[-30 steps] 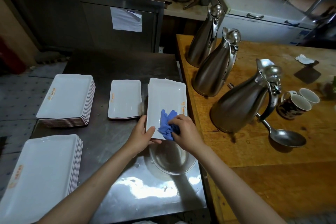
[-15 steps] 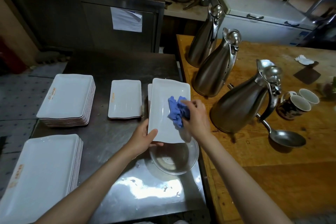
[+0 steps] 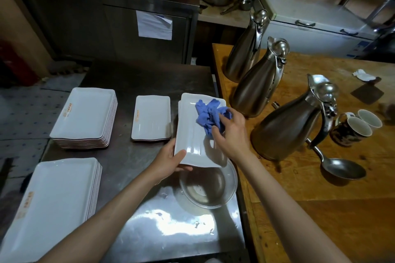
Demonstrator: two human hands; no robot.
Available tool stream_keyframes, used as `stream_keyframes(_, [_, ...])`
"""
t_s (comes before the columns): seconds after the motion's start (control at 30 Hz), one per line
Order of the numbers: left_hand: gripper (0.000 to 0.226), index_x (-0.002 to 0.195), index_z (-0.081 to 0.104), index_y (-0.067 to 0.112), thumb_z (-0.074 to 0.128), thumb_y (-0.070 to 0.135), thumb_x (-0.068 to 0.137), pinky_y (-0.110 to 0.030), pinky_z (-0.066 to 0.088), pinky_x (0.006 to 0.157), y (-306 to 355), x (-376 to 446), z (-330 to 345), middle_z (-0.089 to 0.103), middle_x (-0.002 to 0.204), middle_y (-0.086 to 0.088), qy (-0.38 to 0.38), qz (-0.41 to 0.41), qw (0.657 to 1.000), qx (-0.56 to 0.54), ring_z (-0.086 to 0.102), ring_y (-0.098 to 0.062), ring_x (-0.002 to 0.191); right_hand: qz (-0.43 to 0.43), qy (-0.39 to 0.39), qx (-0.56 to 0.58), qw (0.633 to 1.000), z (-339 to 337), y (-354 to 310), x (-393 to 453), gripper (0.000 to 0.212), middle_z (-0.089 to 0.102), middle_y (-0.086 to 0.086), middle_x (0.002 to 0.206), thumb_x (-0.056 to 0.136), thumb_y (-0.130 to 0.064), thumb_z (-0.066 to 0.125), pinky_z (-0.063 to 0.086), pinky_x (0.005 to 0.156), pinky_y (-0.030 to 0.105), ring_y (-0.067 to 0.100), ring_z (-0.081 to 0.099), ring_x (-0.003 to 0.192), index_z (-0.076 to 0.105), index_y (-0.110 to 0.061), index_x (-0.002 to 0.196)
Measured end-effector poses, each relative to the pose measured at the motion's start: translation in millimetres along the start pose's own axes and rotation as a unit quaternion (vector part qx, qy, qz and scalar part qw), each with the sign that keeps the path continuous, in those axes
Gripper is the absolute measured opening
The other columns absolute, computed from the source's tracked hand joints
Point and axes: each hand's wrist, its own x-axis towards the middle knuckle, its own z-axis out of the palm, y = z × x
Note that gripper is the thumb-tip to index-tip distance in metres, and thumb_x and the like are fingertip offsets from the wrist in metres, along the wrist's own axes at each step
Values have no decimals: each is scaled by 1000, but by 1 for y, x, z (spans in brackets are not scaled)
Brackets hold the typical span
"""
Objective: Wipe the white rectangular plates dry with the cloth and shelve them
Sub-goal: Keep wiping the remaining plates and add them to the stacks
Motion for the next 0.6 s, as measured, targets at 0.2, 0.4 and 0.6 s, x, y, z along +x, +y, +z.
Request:
stream_keyframes(0.2, [35, 130, 42, 18, 46, 4, 98, -28, 58, 62, 3, -1, -2, 59, 123, -9, -20, -3, 1000, 17, 70, -21, 81, -45, 3, 3, 999, 5, 2, -1, 26, 61, 16, 115, 84, -14, 67, 42, 94, 35, 30, 55, 108, 68, -2, 107])
stream_keyframes(0.4, [39, 134, 40, 16, 47, 4, 97, -32, 58, 62, 2, -4, 2, 60, 124, -9, -47, -2, 998, 31, 70, -23, 85, -20, 56, 48, 997, -1, -4, 12, 14, 66, 11, 85, 80, -6, 71, 51, 67, 30, 19, 58, 74, 59, -8, 87])
stream_keyframes(0.6, [36, 130, 42, 20, 49, 9, 96, -38, 59, 71, 7, -8, 0, 59, 127, -9, -71, -11, 996, 44, 68, -25, 94, 63, 103, 81, 989, -1, -1, 26, 15, 63, 12, 103, 84, -4, 66, 42, 76, 20, 22, 59, 90, 68, -3, 99])
